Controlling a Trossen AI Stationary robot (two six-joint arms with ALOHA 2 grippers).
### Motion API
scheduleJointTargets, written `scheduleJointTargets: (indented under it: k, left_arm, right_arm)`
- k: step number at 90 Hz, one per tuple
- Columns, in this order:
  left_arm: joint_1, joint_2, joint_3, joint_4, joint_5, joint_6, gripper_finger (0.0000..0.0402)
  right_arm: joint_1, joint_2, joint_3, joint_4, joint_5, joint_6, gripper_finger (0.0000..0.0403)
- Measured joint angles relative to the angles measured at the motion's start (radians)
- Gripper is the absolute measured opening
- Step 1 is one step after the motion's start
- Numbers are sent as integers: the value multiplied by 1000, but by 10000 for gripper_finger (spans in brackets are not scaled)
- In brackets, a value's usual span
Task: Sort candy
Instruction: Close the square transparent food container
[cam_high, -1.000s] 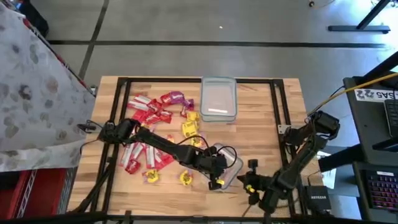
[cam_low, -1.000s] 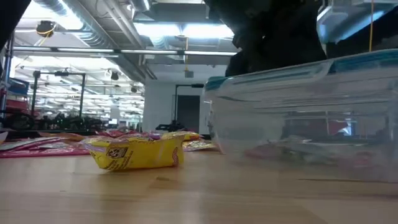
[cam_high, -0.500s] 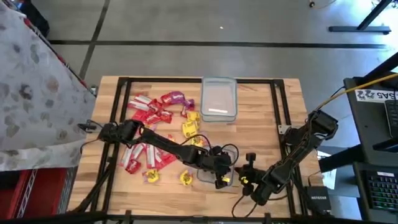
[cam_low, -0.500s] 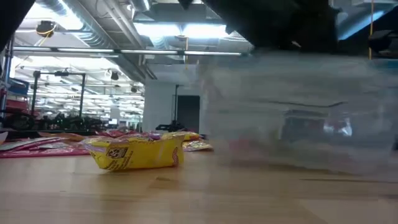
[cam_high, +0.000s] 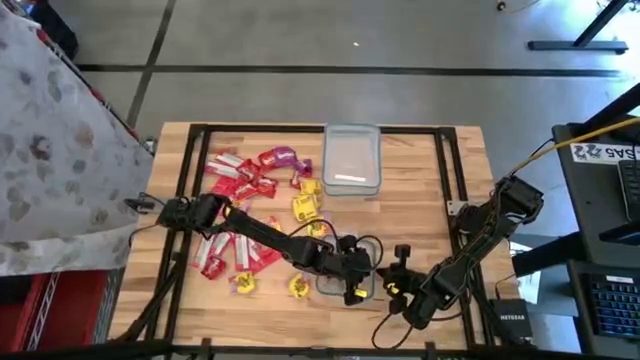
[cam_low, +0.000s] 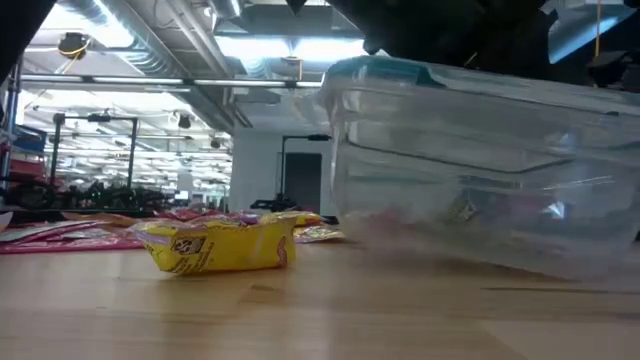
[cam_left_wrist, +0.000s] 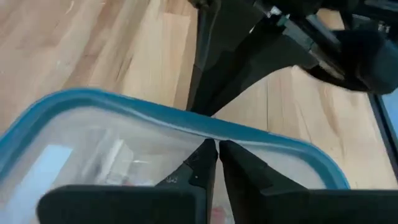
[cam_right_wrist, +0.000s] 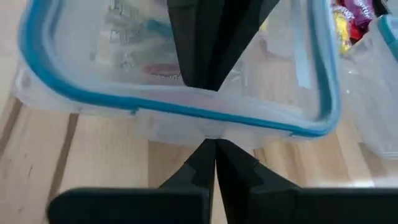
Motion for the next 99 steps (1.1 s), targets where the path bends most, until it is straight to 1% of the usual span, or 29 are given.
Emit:
scheduleJointTargets:
  k: [17,24,35,42,46,55,60,71,78,92,99]
  left_arm:
    - [0,-74,-7,-31,-29,69,17]
    - [1,-106,-7,-51,-35,72,17]
    - [0,-168,-3,-136,-43,32,17]
    - [-1,-178,-3,-215,-40,-22,17]
    - [-2,-177,-3,-259,-19,-62,17]
    - [-4,-163,-2,-341,79,-115,17]
    - [-12,-141,-1,-368,87,-135,17]
    - [-25,-92,5,-353,75,-135,17]
    - [-28,-63,7,-318,76,-132,17]
    - [-29,-9,13,-254,86,-130,17]
    - [-29,-5,13,-237,106,-118,17]
  right_arm:
    - [0,-6,42,-33,-7,-14,0]
    - [-1,-6,46,-34,-26,-21,0]
    - [-1,-5,46,-43,-63,-22,0]
    - [0,-5,46,-48,-80,-16,0]
    - [-1,-5,46,-52,-83,-10,0]
    - [-19,-5,46,-66,-91,32,0]
    - [-30,-5,45,-63,-91,37,0]
    - [-64,-4,44,-42,-108,36,0]
    - [-85,-1,41,-32,-128,4,0]
    - [-92,3,38,12,-117,-59,0]
    - [-92,4,38,25,-111,-72,0]
